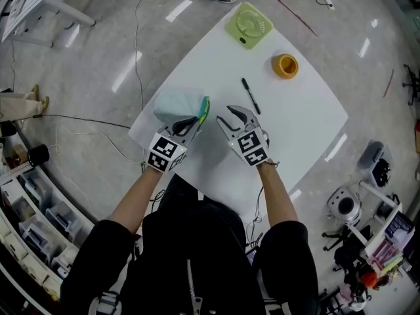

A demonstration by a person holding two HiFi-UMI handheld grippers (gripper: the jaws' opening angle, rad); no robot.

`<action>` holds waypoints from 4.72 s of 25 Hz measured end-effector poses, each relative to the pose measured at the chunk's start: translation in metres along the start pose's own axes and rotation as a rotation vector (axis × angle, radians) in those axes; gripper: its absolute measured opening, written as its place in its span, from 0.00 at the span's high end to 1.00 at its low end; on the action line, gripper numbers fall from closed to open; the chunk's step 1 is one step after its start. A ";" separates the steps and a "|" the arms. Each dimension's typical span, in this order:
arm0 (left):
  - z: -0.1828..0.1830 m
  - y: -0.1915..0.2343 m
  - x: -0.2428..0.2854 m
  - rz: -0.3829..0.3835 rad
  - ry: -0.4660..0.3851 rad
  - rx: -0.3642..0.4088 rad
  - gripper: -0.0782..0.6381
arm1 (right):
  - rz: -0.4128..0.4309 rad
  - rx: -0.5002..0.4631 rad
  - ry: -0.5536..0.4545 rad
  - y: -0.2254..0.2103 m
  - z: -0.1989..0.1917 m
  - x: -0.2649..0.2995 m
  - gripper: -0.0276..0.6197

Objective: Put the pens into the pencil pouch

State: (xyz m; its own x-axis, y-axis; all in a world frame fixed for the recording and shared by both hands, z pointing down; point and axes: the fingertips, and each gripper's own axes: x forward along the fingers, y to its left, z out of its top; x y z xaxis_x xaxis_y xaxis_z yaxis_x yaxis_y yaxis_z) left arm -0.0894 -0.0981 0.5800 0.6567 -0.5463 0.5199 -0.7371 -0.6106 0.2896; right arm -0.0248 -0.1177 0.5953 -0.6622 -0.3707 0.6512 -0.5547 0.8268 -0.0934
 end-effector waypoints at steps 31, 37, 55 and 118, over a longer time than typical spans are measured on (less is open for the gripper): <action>-0.007 0.014 0.004 0.024 0.028 -0.003 0.84 | -0.332 0.297 0.236 -0.108 -0.127 -0.025 0.71; -0.009 0.015 0.006 0.025 0.037 -0.009 0.84 | -0.337 0.288 0.282 -0.109 -0.136 -0.025 0.76; -0.009 0.014 0.003 0.021 0.032 -0.009 0.84 | -0.338 0.268 0.288 -0.101 -0.130 -0.021 0.88; -0.007 0.005 0.004 -0.068 0.069 0.052 0.84 | 0.204 -0.219 0.273 0.051 -0.024 0.027 0.88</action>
State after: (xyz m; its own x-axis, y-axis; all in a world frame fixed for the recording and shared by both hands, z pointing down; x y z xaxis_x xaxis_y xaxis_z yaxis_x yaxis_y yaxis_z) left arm -0.0916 -0.0992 0.5895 0.6913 -0.4629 0.5549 -0.6807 -0.6748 0.2851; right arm -0.0590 -0.0753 0.6267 -0.5728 -0.0883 0.8149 -0.2858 0.9533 -0.0976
